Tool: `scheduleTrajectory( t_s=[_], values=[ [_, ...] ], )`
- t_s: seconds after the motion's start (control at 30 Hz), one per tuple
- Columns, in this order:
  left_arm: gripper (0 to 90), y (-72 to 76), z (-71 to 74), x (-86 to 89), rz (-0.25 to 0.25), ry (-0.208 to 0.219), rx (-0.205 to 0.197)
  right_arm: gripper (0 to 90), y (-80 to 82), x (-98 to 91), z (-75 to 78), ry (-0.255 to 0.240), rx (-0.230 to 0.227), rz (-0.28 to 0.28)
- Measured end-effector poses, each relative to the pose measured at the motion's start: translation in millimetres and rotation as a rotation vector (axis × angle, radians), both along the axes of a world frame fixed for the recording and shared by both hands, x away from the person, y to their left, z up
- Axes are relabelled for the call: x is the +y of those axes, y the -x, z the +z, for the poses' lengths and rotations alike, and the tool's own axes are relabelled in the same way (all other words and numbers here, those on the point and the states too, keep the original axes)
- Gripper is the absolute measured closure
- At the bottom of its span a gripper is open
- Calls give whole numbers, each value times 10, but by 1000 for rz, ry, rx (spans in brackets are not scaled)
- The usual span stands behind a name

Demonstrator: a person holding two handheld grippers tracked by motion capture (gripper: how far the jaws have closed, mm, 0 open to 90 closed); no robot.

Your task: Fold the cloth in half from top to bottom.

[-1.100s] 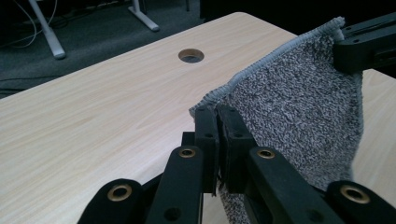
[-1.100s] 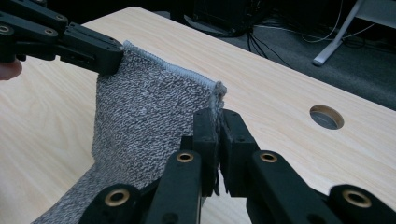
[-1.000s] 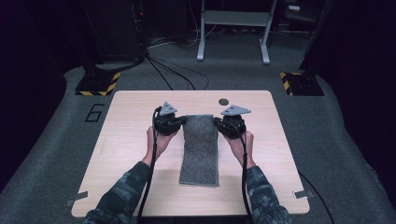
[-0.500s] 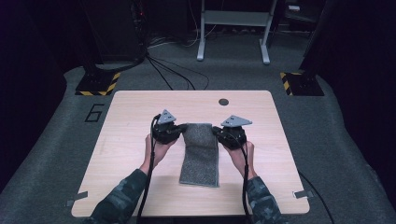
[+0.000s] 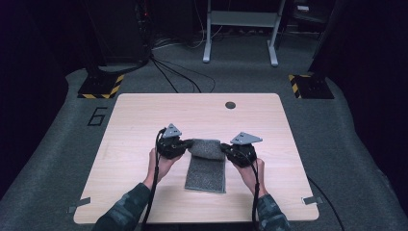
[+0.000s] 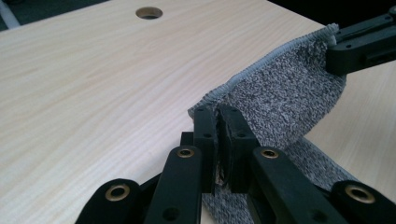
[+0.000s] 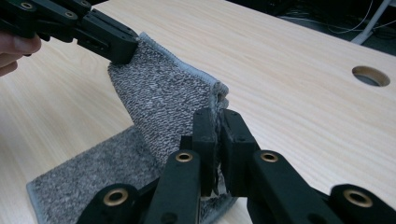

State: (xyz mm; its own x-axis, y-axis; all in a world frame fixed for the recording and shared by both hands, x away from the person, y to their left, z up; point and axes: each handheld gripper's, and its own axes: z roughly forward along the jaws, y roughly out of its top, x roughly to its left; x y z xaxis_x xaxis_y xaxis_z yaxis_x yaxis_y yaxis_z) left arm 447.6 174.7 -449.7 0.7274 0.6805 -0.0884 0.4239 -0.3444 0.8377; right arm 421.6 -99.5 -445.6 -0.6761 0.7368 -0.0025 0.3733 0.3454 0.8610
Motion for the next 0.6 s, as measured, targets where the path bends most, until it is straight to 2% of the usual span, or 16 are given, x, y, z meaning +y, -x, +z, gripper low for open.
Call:
scheduleTrajectory(
  t_s=[0.33, 0.6],
  values=[
    [851, 140, -160, -10, -25, 4, 51, 850, 170, -46, -167, 30, 29, 30],
    [842, 257, -245, 10, -46, -5, 83, 847, 296, -51, -255, 16, 61, 51]
  ],
)
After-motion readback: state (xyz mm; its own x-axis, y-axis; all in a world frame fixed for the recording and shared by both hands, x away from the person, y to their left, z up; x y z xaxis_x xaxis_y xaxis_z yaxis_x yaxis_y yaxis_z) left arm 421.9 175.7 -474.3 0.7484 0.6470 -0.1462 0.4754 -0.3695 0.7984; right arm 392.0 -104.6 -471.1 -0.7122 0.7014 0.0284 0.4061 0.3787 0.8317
